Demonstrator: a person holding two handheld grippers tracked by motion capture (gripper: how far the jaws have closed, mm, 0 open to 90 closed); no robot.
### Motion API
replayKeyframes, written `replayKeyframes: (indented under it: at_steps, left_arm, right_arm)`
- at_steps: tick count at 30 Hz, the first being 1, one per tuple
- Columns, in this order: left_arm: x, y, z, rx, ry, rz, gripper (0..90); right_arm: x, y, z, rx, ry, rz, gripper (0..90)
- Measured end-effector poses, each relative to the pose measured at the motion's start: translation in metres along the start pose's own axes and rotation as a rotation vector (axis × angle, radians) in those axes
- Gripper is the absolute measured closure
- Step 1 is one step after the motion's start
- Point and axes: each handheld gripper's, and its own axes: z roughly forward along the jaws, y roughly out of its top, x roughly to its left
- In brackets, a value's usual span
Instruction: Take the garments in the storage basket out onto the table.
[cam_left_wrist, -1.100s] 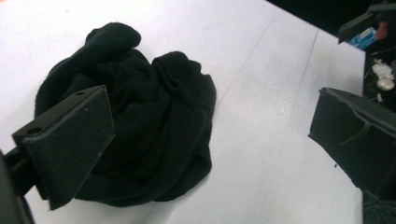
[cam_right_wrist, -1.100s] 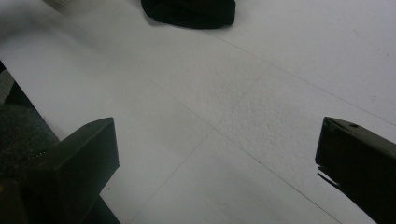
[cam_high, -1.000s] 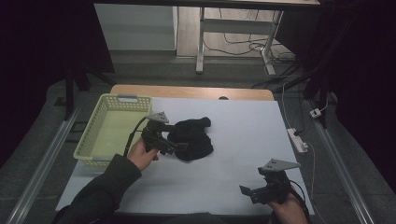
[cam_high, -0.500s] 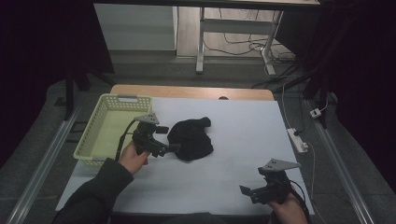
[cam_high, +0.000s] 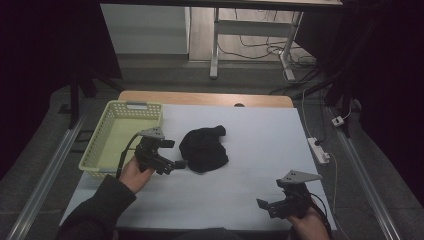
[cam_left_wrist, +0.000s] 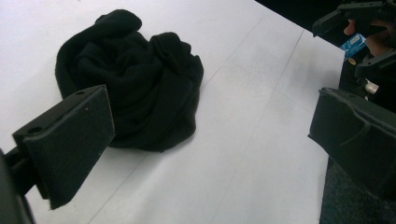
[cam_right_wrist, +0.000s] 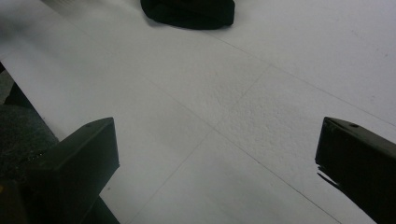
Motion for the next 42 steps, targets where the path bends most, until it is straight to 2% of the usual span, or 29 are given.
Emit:
replayKeyframes:
  at_steps: [10,14,17,26,31,42]
  left_arm:
    - [-0.006,-0.013,-0.014,-0.004,0.053,-0.007,0.2]
    - [-0.008,-0.019,-0.020,0.002,0.082,-0.023,0.4]
    - [-0.008,-0.025,-0.026,-0.003,0.074,-0.035,1.1]
    - [-0.010,-0.046,-0.043,-0.014,0.100,-0.061,1.2]
    - [-0.013,-0.057,-0.053,-0.015,0.145,-0.069,1.3]
    - [-0.011,-0.083,-0.076,-0.054,0.176,-0.127,0.8]
  right_arm:
    - [0.000,0.000,0.000,0.000,-0.002,0.001,0.0]
    - [0.000,0.000,0.000,-0.001,-0.002,0.002,0.0]
    - [0.000,0.000,0.000,0.000,-0.002,0.001,0.0]
    - [0.000,0.000,0.000,0.002,-0.009,0.003,0.0]
    - [0.000,0.000,0.000,0.001,-0.009,0.006,0.0]
    - [0.000,0.000,0.001,0.003,-0.009,0.005,0.0]
